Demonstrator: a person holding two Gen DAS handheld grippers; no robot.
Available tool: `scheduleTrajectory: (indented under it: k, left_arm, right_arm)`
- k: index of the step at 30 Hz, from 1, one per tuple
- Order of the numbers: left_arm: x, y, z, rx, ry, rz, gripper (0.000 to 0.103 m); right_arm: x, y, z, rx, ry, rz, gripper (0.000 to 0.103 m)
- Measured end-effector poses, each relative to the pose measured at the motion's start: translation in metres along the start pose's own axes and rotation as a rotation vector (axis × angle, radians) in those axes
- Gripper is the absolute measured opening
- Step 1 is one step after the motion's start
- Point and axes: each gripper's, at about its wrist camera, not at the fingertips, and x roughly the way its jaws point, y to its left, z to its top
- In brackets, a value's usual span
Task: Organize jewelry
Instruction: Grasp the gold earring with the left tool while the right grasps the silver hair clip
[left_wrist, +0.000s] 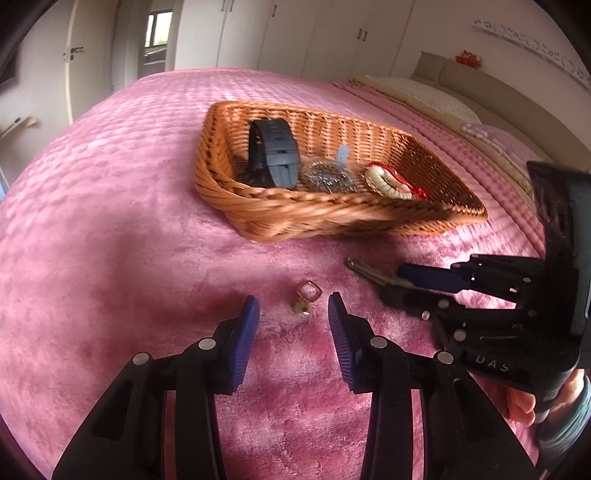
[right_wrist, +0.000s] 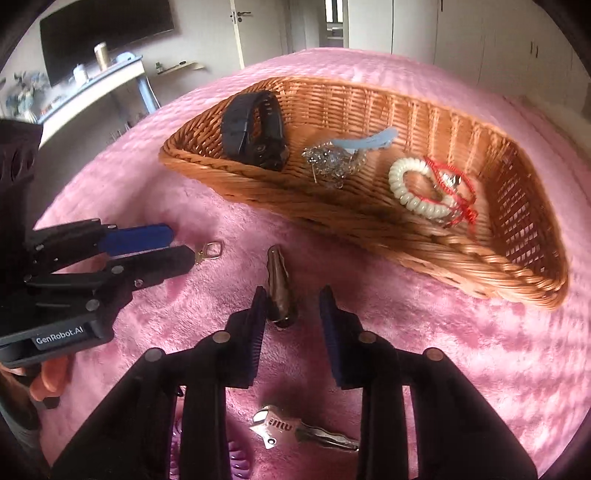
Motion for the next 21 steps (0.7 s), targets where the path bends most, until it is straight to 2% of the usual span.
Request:
scheduleTrajectory:
  k: [5, 7, 11, 13, 16, 21]
  left_arm:
    - [0.007, -0.012, 0.000, 0.058, 0.025, 0.019, 0.037]
    - [0.011, -0.016, 0.001, 0.078, 0.036, 0.042, 0.031]
    - [0.018, -0.020, 0.003, 0.104, 0.049, 0.065, 0.021]
    - [0.018, -0.022, 0.001, 0.120, 0.046, 0.073, 0.009]
    - [0.015, -0.026, -0.001, 0.139, 0.028, 0.085, 0.009]
    - [-0.003, -0.027, -0.003, 0.139, -0.050, 0.043, 0.009]
  right_arm:
    - [-0.014, -0.023, -0.016, 0.079, -0.001, -0.068, 0.017]
    - [-0.018, -0.035, -0.021, 0.115, -0.002, -0.084, 0.017]
    - [-0.019, -0.051, -0.027, 0.191, -0.003, -0.044, 0.017]
    - [-0.019, -0.053, -0.028, 0.189, -0.010, -0.046, 0.017]
    - [-0.023, -0.050, -0.029, 0.179, -0.031, -0.047, 0.017]
    - [-0.041, -0.050, -0.032, 0.182, -0.083, 0.019, 0.017]
